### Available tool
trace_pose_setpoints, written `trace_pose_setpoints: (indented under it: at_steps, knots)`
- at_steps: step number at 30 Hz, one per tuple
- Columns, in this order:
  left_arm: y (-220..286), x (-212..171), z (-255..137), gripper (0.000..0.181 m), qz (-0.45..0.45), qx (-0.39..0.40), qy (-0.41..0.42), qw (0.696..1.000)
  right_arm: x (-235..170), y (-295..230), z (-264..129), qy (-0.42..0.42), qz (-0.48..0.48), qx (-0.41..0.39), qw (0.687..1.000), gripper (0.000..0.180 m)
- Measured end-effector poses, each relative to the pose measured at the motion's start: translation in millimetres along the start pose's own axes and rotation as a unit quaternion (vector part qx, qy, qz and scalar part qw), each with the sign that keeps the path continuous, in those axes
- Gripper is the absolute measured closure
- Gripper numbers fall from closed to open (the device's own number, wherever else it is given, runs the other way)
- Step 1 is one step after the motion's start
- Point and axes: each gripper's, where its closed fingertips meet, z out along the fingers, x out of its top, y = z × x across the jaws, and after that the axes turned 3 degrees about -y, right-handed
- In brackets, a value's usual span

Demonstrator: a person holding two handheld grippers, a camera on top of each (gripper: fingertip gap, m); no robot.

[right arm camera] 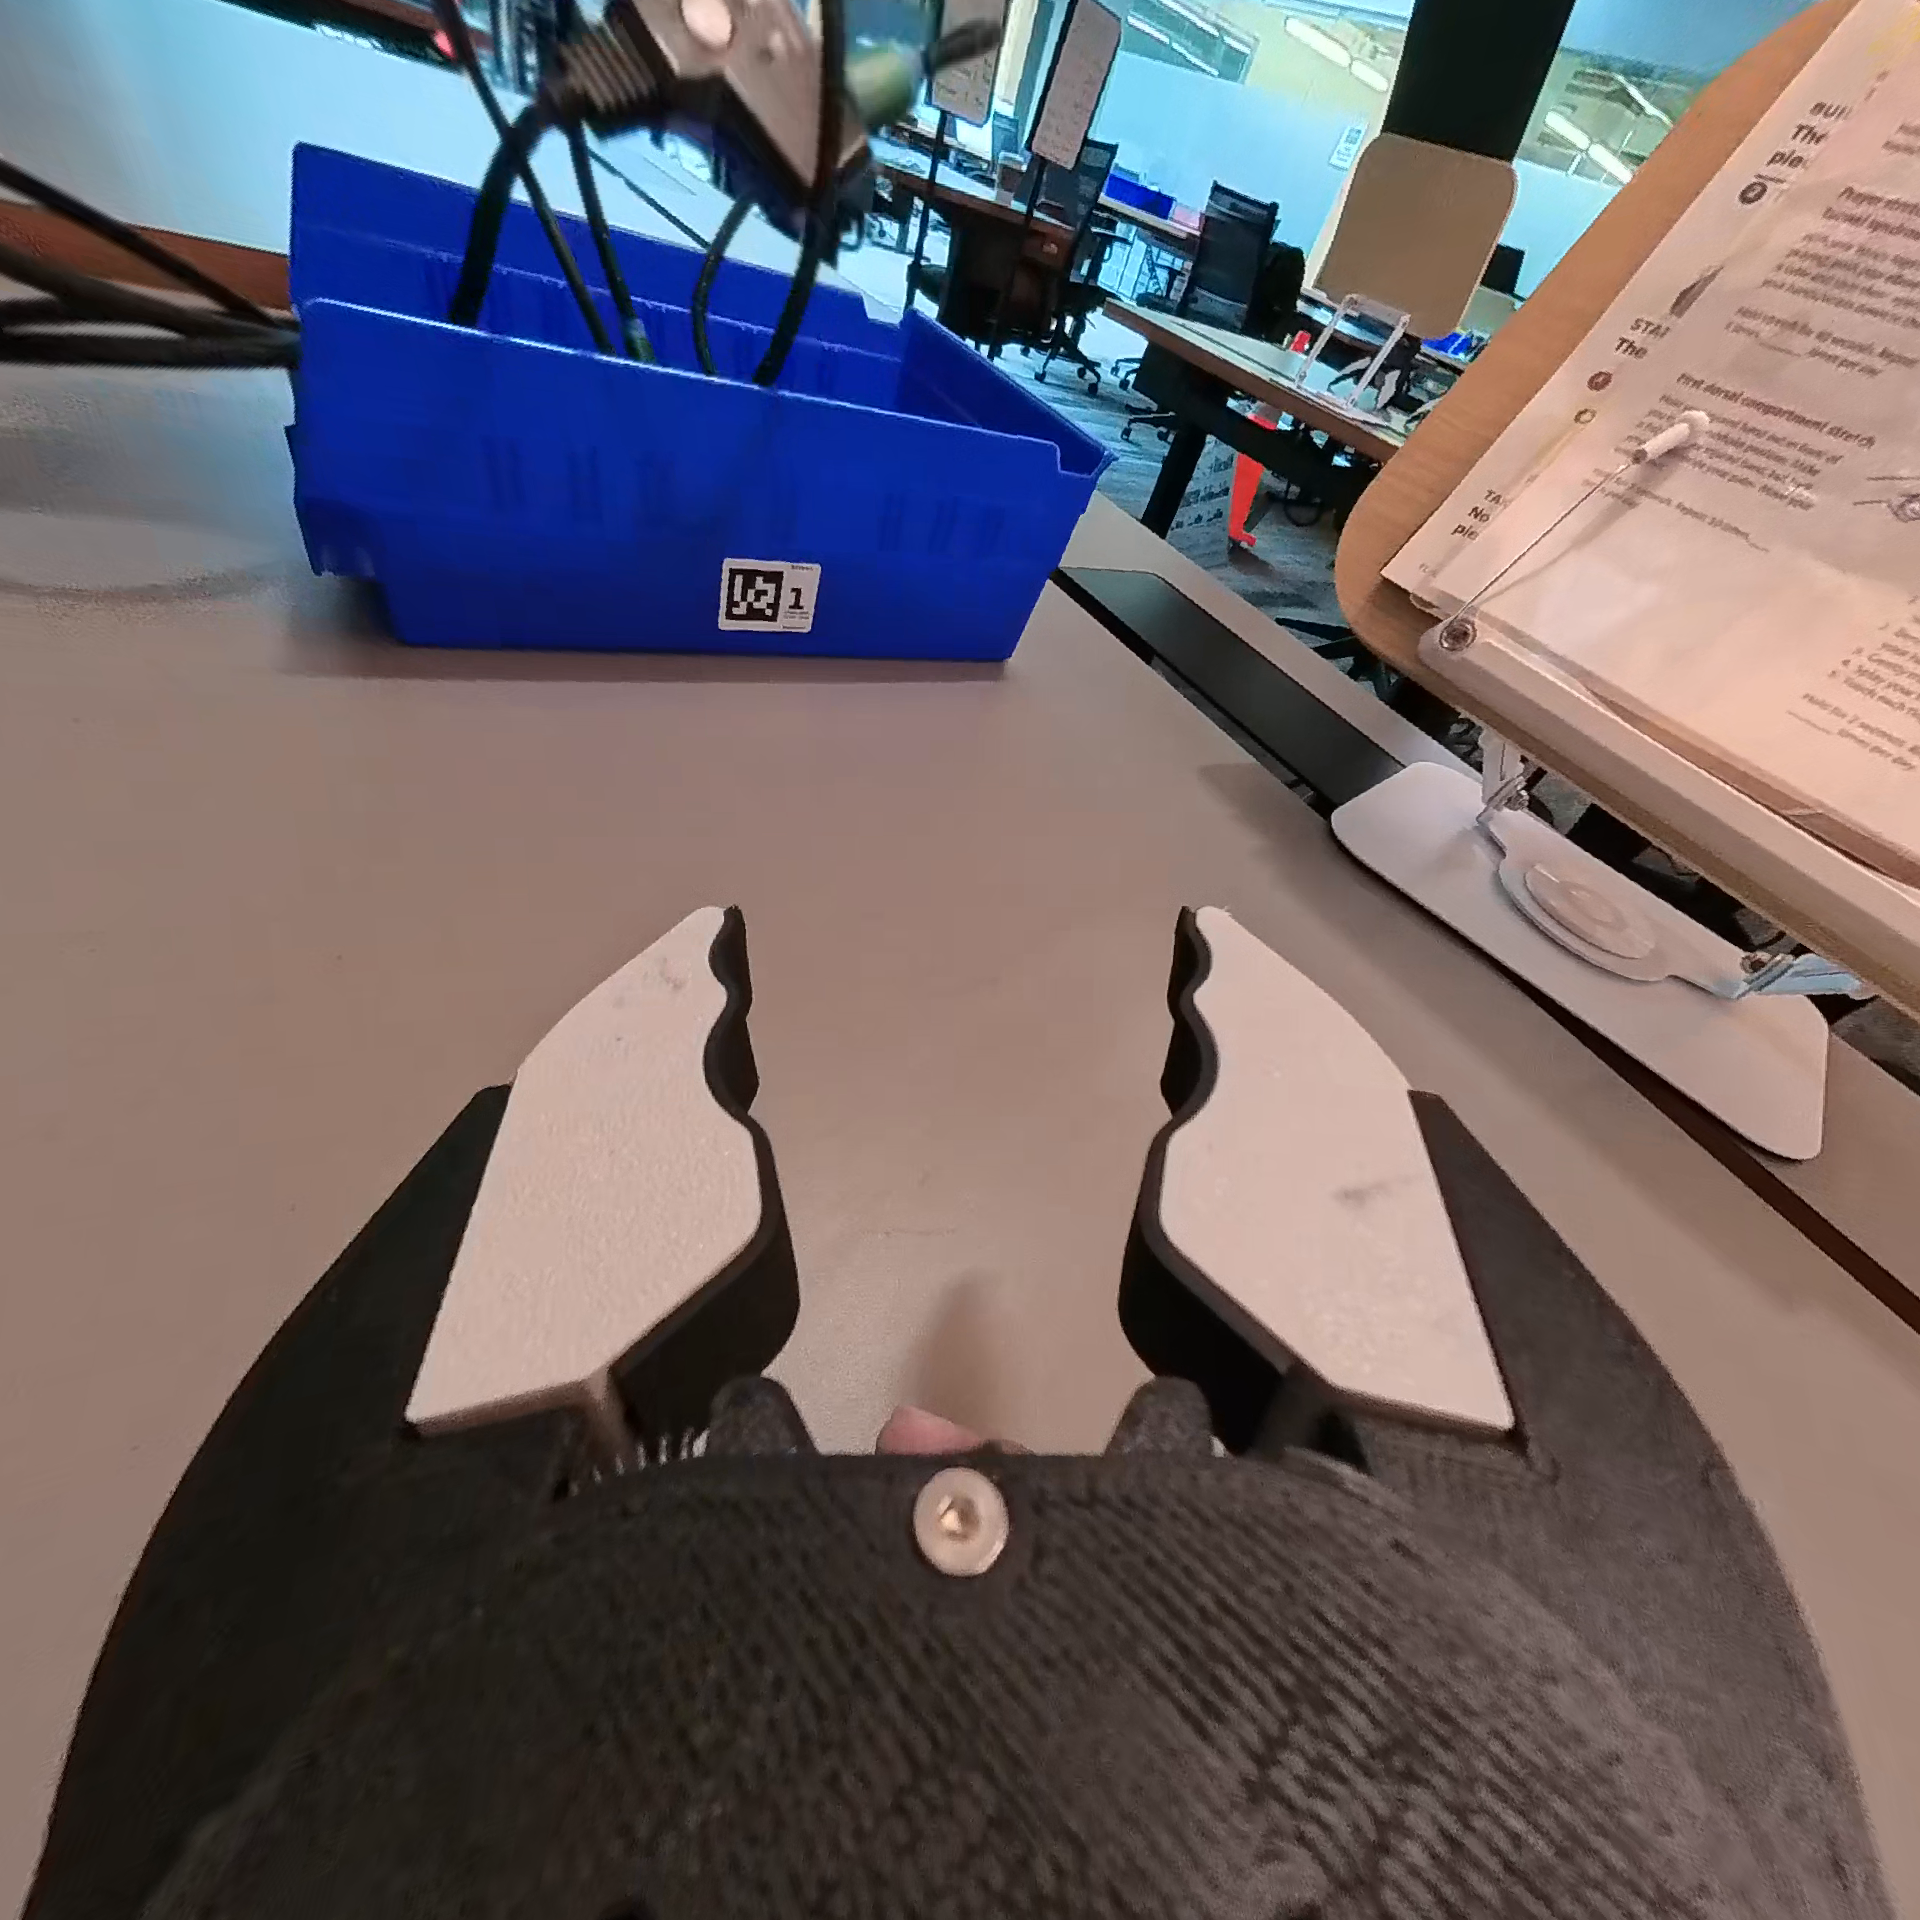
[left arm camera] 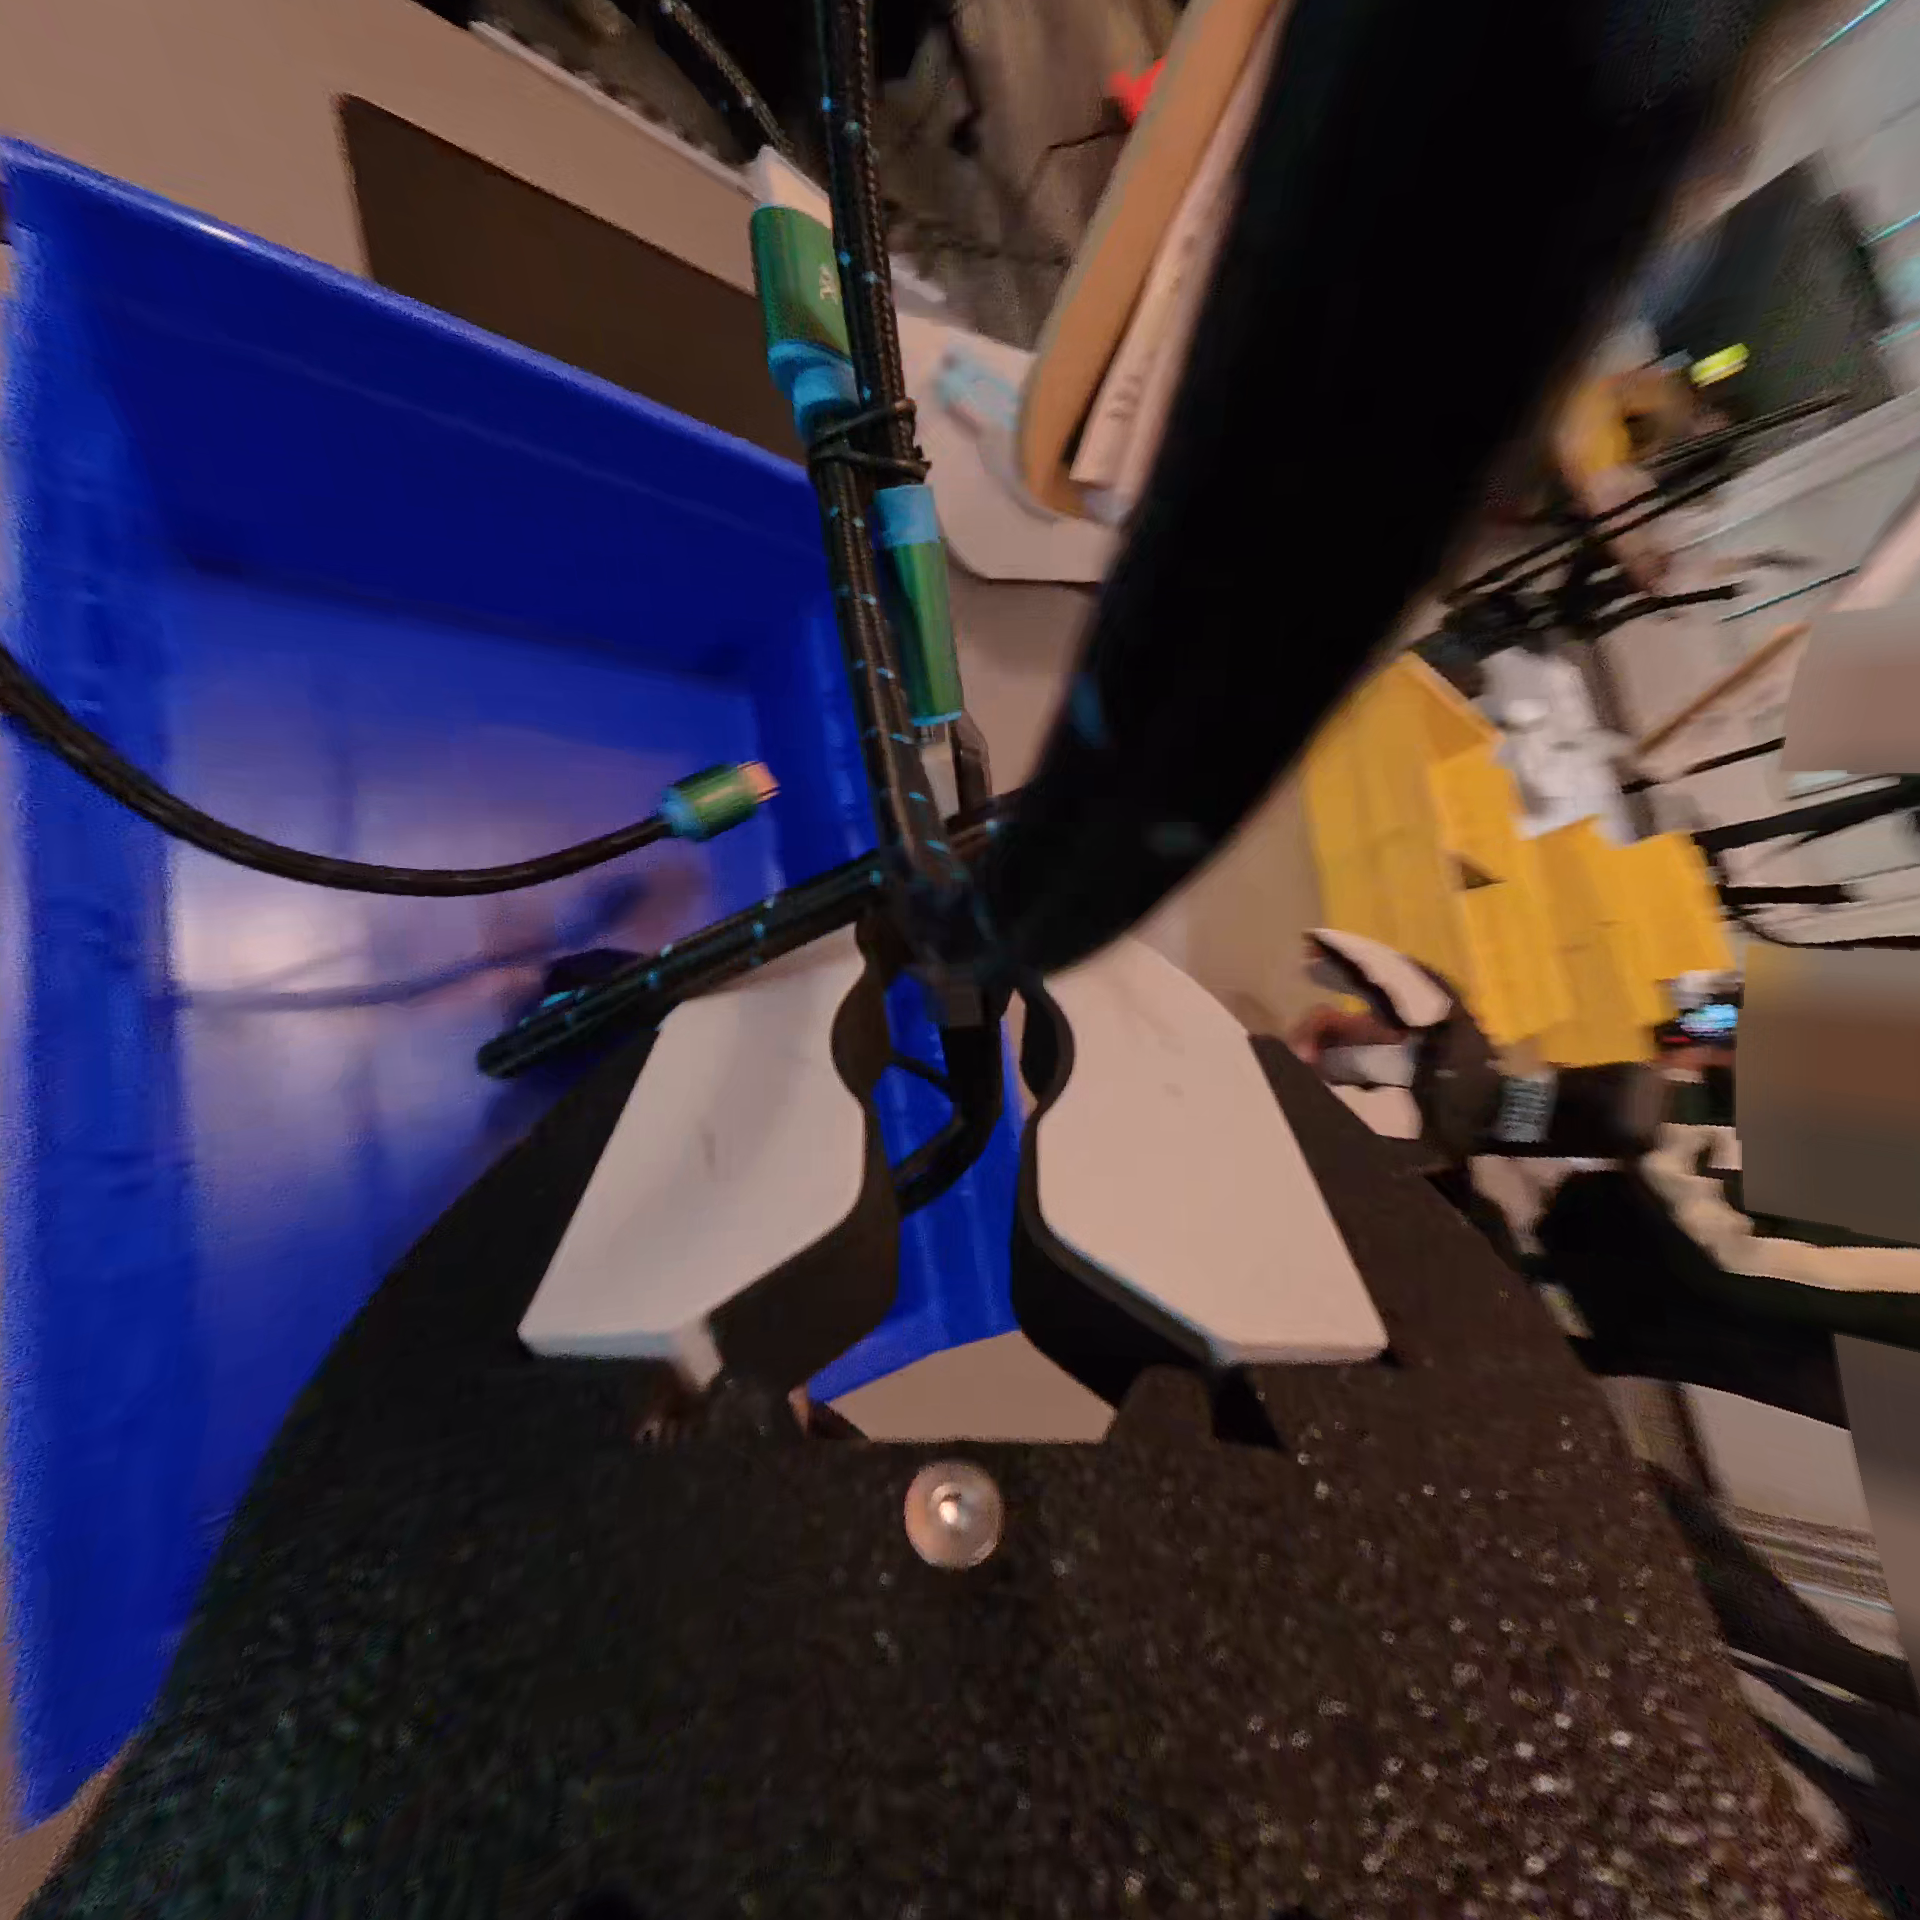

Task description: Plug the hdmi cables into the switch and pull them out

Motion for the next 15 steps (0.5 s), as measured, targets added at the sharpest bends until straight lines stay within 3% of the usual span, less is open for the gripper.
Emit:
trace_pose_setpoints:
  at_steps: [3,8,15]
  knots:
    - [-12.7,-0.7,5.4,0.16,0.041,0.059,-0.012,0.997,-0.8,0.8,-0.2,-0.001,0.002,-0.001,1.0,0.102]
    - [5.4,8.7,6.6,0.16,0.026,0.003,0.017,1.0,-3.9,1.7,0.3,-0.009,-0.004,-0.004,1.0,0.103]
    - [-1.0,11.1,19.0,0.16,0.094,-0.002,0.064,0.994,-5.7,0.3,1.5,-0.015,-0.013,-0.003,1.0,0.103]
